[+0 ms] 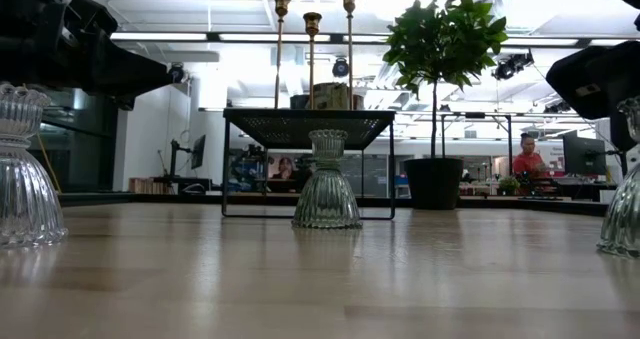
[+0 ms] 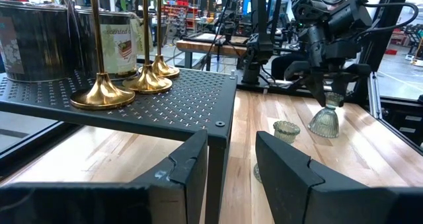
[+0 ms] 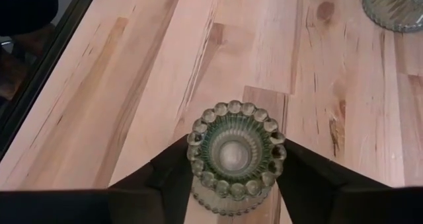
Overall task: Pick & Place candle stick holders
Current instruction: Put the bottom-right green transparent candle holder on the shelf
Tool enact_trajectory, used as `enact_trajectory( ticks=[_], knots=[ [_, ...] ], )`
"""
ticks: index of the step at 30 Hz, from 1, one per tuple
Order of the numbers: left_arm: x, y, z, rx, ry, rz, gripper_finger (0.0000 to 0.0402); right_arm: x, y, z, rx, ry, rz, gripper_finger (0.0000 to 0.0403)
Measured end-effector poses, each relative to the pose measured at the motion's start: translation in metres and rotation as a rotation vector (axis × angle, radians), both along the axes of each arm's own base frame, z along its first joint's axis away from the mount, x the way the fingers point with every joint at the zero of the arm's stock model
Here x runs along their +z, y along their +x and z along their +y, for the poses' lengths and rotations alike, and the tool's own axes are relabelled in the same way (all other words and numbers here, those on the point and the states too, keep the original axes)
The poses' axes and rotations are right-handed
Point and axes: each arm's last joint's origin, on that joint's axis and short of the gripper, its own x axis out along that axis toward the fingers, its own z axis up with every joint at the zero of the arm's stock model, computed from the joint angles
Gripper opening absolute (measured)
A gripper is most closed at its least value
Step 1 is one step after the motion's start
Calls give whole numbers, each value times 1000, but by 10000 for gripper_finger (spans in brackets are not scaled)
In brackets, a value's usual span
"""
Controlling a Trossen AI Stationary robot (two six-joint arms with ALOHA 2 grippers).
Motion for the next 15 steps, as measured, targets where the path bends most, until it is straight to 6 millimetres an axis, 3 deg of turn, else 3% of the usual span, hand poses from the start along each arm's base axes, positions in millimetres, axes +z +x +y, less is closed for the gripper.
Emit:
enact_trajectory(
  ticks=[8,15],
  knots=[
    [0,0,0,0,0,0,125,0,3,-3,2,-13,-8,143],
    [0,0,0,0,0,0,125,0,6,-7,-7,-29,-15,143]
  ],
)
